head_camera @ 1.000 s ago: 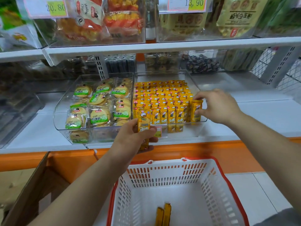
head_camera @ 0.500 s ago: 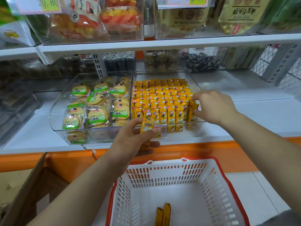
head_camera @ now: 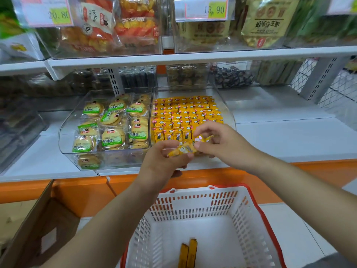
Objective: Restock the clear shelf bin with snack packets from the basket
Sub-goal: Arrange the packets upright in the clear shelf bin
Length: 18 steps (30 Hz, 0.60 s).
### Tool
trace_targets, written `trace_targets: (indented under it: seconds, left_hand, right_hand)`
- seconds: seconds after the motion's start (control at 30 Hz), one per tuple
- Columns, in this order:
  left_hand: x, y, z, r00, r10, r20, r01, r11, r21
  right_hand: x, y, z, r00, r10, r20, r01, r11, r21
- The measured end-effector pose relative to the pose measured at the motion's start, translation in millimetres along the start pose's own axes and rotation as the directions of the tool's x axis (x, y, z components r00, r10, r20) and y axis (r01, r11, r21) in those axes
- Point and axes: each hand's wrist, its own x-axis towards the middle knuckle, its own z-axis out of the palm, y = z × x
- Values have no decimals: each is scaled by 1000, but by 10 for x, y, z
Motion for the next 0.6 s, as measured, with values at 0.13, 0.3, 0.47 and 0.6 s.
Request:
trace_targets:
  seconds: [0.13,0.3,0.47,0.6]
  left_hand:
    - [11,13,-2,997,26,-70,-30,998,-52]
    - [-3,-2,50,999,37,-34,-39,998,-53]
    - [-37,16,205,995,93,-41,-93,996,19]
    - [49,119,298,970,243,-11,-239,960,142]
  right_hand:
    - [-88,33,-8,993,78,85,-81,996,26]
    - [-143,27,64,994,46,95,-40,997,-67]
    - [-106,-11,-89,992,109,-64,-95,978,187]
    - [-50,6,-307,995,62,-73,-50,988,148]
